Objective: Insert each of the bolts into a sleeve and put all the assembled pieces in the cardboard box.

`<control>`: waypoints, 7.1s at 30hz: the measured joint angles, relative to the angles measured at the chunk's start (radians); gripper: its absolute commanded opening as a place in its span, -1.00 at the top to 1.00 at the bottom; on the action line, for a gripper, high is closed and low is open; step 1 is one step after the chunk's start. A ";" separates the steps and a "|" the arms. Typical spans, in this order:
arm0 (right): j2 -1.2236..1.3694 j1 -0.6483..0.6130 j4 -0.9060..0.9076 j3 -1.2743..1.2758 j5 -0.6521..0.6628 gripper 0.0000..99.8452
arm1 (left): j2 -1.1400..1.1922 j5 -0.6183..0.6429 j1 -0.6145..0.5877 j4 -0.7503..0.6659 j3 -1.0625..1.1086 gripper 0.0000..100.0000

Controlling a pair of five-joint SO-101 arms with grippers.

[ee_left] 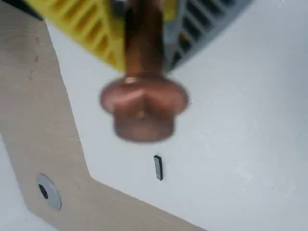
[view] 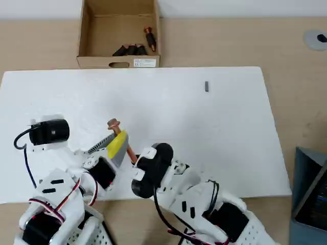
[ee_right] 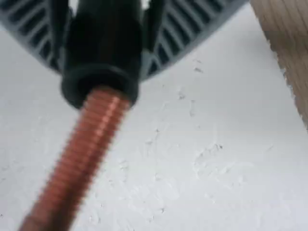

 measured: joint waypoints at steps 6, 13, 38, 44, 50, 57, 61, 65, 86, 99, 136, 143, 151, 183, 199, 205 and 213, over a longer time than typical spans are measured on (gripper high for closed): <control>0.000 0.000 0.000 0.000 0.000 0.98 | 0.000 0.000 0.000 -0.003 0.000 0.99; 0.000 0.000 0.000 0.000 0.000 0.98 | 0.000 0.000 0.000 -0.003 0.025 0.99; 0.000 -0.003 0.002 0.002 0.002 0.98 | -0.011 -0.152 0.089 0.164 -0.058 1.00; 0.000 -0.003 0.002 0.002 0.002 0.98 | -0.011 -0.152 0.092 0.166 -0.057 1.00; 0.002 0.000 0.002 0.006 -0.002 0.98 | -0.011 -0.150 0.106 0.164 0.020 1.00; 0.003 0.002 0.002 0.008 -0.002 0.98 | -0.011 -0.150 0.107 0.161 0.035 1.00; 0.002 0.002 0.002 0.008 -0.002 0.98 | -0.011 -0.150 0.150 0.163 0.040 0.99; 0.002 0.002 0.000 0.005 -0.003 0.98 | -0.009 -0.149 0.146 0.170 0.021 0.99; 0.000 0.000 -0.041 0.005 0.000 0.98 | -0.009 -0.152 0.121 0.299 -0.023 0.66; 0.000 0.000 -0.041 0.005 0.002 0.98 | -0.009 -0.158 0.064 0.299 -0.129 0.67; 0.479 0.315 -0.172 -0.356 0.002 0.98 | -0.005 -0.690 -0.694 0.238 0.451 0.99; 0.839 0.387 -0.307 -0.603 0.002 0.98 | -0.006 -0.690 -0.694 0.236 0.456 0.99; 1.223 0.428 -0.443 -0.901 0.002 0.98 | -0.006 -0.690 -0.694 0.236 0.456 0.99; 2.673 0.528 -0.666 -2.128 0.201 0.97 | -0.006 -0.690 -0.694 0.236 0.456 0.99; 2.877 0.529 -0.371 -2.545 0.247 0.66 | -0.006 -0.690 -0.694 0.236 0.456 0.99; 2.878 0.529 -0.327 -2.599 0.247 0.66 | -0.006 -0.690 -0.694 0.236 0.456 0.99; 2.878 0.529 -0.238 -2.694 0.249 0.83 | -0.006 -0.690 -0.694 0.236 0.456 0.99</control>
